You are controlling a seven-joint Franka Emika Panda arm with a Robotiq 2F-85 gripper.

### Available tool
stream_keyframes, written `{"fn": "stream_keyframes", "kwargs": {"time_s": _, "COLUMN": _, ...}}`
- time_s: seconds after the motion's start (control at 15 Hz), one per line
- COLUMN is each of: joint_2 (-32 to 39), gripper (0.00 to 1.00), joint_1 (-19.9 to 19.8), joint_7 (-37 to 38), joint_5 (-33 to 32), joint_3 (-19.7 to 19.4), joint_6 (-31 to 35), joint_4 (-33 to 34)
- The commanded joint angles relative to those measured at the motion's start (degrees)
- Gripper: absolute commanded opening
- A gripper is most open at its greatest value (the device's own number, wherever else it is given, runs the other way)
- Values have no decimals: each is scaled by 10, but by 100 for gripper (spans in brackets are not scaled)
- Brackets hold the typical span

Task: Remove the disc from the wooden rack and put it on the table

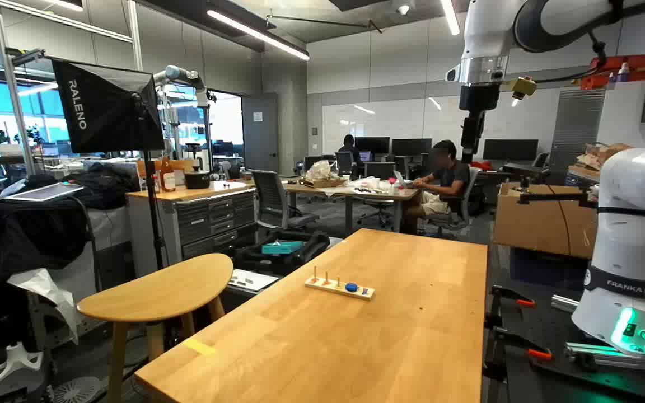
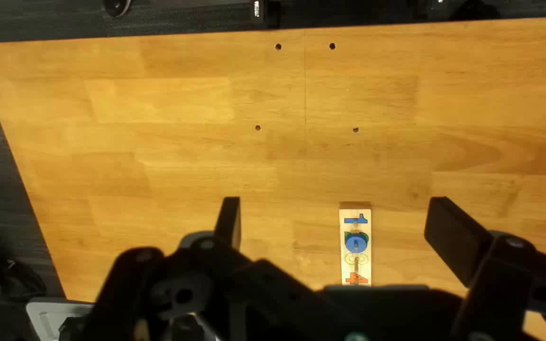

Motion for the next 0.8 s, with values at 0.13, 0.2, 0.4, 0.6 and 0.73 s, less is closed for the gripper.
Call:
{"fn": "stream_keyframes", "kwargs": {"time_s": 0.13, "joint_2": 0, "gripper": 100, "joint_1": 8, "joint_7": 5, "joint_5": -4, "joint_3": -5, "joint_6": -2, "joint_4": 5}}
{"fn": "stream_keyframes", "kwargs": {"time_s": 0.2, "joint_2": 0, "gripper": 100, "joint_1": 8, "joint_7": 5, "joint_5": -4, "joint_3": -5, "joint_6": -2, "joint_4": 5}}
{"fn": "stream_keyframes", "kwargs": {"time_s": 0.4, "joint_2": 59, "gripper": 100, "joint_1": 13, "joint_7": 1, "joint_5": 25, "joint_3": -18, "joint_6": 22, "joint_4": 19}}
{"fn": "stream_keyframes", "kwargs": {"time_s": 0.6, "joint_2": 164, "gripper": 100, "joint_1": 1, "joint_7": -2, "joint_5": 67, "joint_3": -41, "joint_6": 101, "joint_4": 39}}
{"fn": "stream_keyframes", "kwargs": {"time_s": 0.73, "joint_2": 226, "gripper": 100, "joint_1": 3, "joint_7": -9, "joint_5": 87, "joint_3": -59, "joint_6": 156, "joint_4": 45}}
